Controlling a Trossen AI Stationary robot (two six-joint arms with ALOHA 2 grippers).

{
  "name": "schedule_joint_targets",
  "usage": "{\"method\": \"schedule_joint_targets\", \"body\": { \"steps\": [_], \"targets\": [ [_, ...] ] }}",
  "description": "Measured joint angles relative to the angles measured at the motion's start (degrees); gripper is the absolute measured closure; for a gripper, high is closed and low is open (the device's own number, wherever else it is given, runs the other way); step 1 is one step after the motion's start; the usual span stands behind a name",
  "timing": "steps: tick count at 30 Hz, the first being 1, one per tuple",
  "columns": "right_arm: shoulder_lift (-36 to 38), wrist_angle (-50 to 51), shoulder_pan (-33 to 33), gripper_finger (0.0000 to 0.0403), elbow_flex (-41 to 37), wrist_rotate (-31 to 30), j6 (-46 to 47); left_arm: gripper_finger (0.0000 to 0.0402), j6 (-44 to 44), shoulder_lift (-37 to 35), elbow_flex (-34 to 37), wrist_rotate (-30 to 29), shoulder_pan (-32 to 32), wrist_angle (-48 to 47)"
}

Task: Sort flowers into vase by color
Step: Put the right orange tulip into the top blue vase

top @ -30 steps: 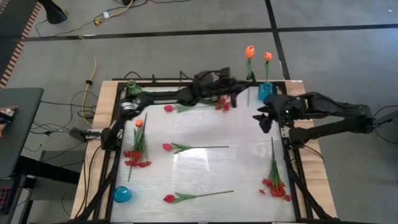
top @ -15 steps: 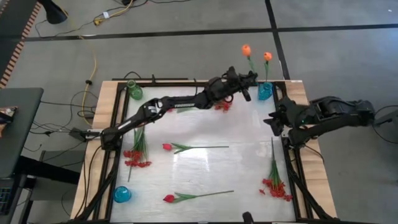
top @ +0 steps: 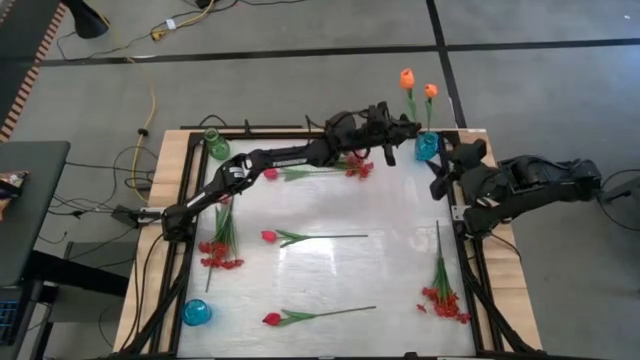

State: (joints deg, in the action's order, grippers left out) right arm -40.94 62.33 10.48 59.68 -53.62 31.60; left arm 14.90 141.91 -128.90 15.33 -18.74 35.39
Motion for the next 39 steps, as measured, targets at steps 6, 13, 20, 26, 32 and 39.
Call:
{"method": "schedule_joint_targets", "body": {
  "steps": [6,13,20,26,32,39],
  "targets": [
    [0.5,-5.0,-5.8,0.0192,0.0,-0.1,-9.2,0.0401,-0.6,-1.7,0.0,3.9,0.0,-5.5],
    [-1.7,-17.0,-15.1,0.0192,0.0,12.6,-21.6,0.0401,0.6,-1.7,0.0,4.6,0.2,-5.5],
    [-4.6,-18.2,-24.5,0.0193,0.0,21.5,-23.4,0.0401,1.1,-1.8,0.0,7.0,0.2,-5.1],
    [-5.2,-18.7,-27.4,0.0224,0.0,23.6,-24.2,0.0401,1.2,-1.8,0.0,6.9,0.2,-5.1],
    [-5.1,-18.8,-27.3,0.0314,0.0,23.9,-24.2,0.0401,1.3,-1.8,0.0,6.8,0.0,-5.2],
    [-5.3,-18.4,-27.3,0.0379,0.0,24.1,-24.6,0.0397,1.6,-2.1,0.0,6.2,0.0,-8.9]
  ]
}}
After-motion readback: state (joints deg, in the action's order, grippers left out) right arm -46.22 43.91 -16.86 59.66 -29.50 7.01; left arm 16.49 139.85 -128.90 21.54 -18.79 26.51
